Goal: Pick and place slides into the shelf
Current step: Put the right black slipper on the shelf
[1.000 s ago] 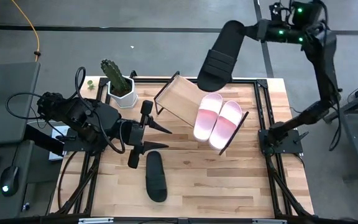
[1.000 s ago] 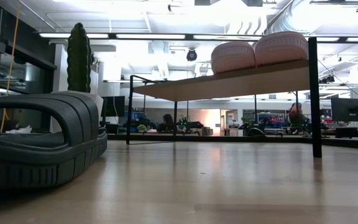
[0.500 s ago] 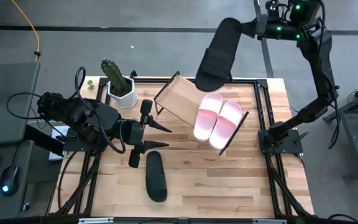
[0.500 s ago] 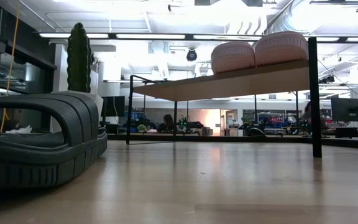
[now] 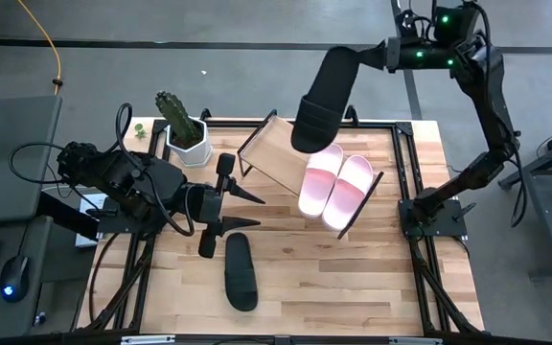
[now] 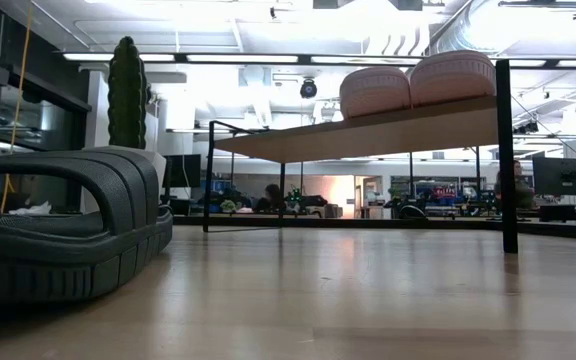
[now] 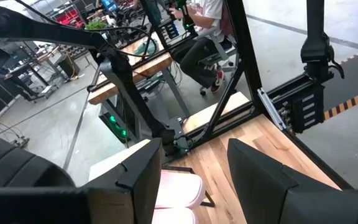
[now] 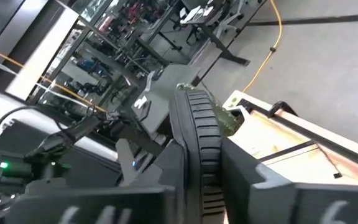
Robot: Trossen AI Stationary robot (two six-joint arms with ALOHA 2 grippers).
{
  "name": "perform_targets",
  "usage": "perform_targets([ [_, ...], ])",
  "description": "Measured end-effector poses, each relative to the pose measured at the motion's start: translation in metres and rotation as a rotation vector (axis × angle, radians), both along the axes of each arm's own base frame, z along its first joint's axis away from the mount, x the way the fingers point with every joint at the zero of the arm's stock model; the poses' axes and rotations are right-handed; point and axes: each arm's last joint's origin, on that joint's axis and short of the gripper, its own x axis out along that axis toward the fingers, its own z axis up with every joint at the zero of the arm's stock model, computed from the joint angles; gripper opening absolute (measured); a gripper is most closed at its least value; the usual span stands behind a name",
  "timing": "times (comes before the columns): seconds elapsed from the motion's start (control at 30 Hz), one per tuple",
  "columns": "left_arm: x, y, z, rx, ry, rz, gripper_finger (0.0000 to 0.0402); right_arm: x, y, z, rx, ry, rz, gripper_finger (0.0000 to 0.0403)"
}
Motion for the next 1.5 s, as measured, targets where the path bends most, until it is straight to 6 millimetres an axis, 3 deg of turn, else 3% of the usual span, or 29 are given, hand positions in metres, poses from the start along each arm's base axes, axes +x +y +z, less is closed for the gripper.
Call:
perform_targets([
  [0.1,0.0,0.0,0.0,0.0,0.0,0.0,0.0172,0.004,0.002,-0.001,0.006,0.006,0.019,0.0029],
  [0.5,0.0,0.0,0.0,0.0,0.0,0.0,0.0172,0.007,0.007,-0.01,0.035,0.099,-0.033,0.0034],
  [0.87,0.0,0.0,0.0,-0.002,0.004,0.0,0.0172,-0.022,-0.012,-0.024,0.08,0.209,-0.107,0.0028],
  [1.1,0.0,0.0,-0.001,-0.021,0.012,0.006,0.0172,-0.036,-0.018,-0.021,0.08,0.156,-0.073,0.0028],
  [1.27,-0.001,0.001,-0.003,-0.009,0.03,0.028,0.0172,-0.04,-0.001,-0.012,0.036,0.129,-0.041,0.0028],
  [1.5,-0.002,0.001,-0.004,-0.006,0.039,0.03,0.0172,-0.071,0.057,0.007,-0.066,0.094,-0.117,0.0028],
])
